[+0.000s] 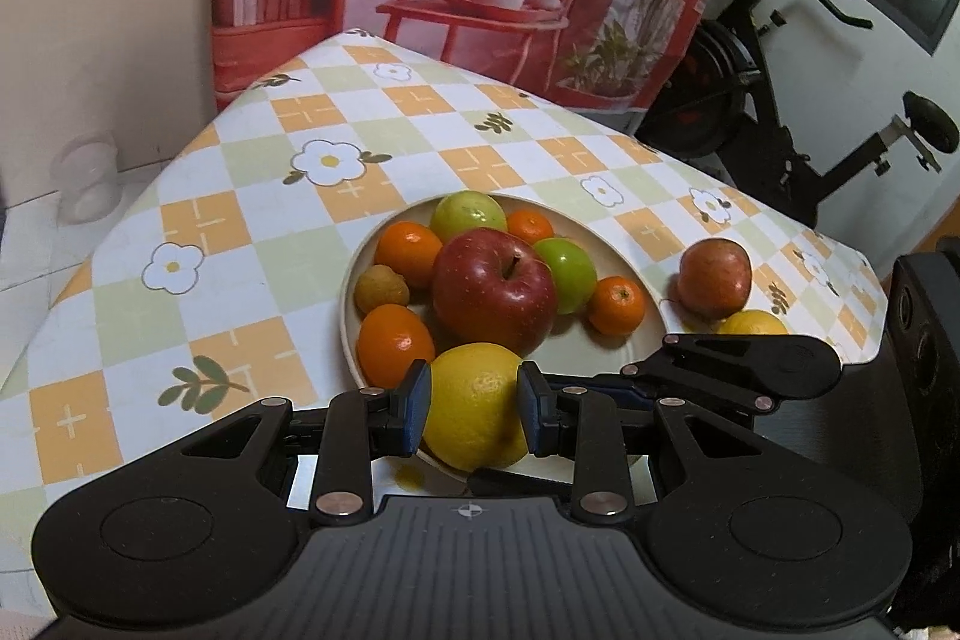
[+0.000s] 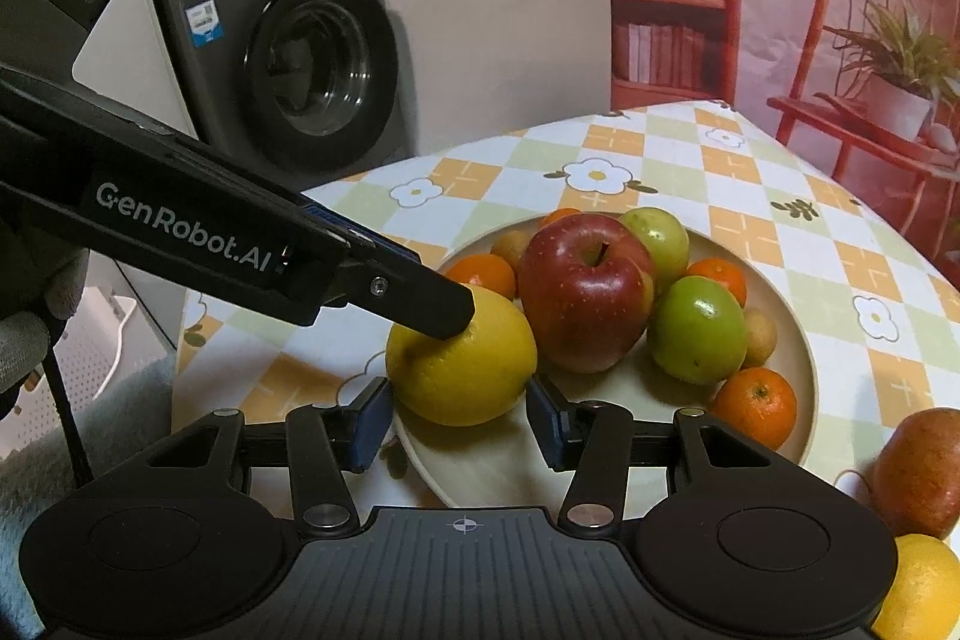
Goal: Organize fruits
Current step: 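Set the lemon on the plate rim and open both tools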
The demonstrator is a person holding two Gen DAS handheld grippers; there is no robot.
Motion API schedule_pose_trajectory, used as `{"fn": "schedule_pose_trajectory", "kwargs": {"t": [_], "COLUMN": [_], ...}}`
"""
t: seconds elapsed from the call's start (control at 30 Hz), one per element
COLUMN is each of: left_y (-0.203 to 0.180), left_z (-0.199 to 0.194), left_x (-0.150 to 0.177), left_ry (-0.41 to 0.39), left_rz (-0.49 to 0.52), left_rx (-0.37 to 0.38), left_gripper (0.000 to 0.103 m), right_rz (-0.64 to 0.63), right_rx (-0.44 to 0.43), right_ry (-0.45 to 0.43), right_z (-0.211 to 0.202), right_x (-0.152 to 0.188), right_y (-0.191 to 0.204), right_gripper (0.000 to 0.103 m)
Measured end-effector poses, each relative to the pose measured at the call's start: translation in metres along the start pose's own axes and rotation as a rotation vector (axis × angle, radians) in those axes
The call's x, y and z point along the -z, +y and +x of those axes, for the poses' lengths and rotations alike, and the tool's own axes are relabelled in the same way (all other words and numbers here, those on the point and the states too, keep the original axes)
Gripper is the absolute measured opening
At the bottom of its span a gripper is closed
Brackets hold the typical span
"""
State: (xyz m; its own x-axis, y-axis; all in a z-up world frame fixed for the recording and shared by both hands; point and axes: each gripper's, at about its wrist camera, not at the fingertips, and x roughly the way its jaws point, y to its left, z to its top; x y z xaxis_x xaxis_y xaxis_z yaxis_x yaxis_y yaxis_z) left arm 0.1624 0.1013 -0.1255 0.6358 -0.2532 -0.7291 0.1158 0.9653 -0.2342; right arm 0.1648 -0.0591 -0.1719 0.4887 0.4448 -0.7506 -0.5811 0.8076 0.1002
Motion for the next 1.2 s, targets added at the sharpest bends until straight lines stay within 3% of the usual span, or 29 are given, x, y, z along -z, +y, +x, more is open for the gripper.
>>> {"fn": "schedule_pose_trajectory", "kwargs": {"t": [0.37,0.77,1.13,1.2], "left_y": [0.0,-0.008,-0.026,-0.033], "left_z": [-0.001,-0.003,0.003,0.004], "left_x": [0.0,0.003,0.0,-0.002], "left_ry": [-0.01,-0.032,-0.035,-0.045], "left_rz": [-0.006,0.004,0.017,0.033], "left_rx": [-0.017,-0.069,-0.1,-0.104], "left_gripper": [0.034,0.035,0.035,0.035], "right_rz": [0.025,0.173,0.264,0.274], "right_rx": [0.023,0.209,0.333,0.345], "right_ry": [-0.05,-0.235,-0.287,-0.29], "right_z": [-0.015,-0.095,-0.135,-0.135], "right_x": [0.008,0.061,0.108,0.112], "right_y": [-0.004,-0.056,-0.087,-0.092], "right_gripper": [0.044,0.045,0.046,0.052]}}
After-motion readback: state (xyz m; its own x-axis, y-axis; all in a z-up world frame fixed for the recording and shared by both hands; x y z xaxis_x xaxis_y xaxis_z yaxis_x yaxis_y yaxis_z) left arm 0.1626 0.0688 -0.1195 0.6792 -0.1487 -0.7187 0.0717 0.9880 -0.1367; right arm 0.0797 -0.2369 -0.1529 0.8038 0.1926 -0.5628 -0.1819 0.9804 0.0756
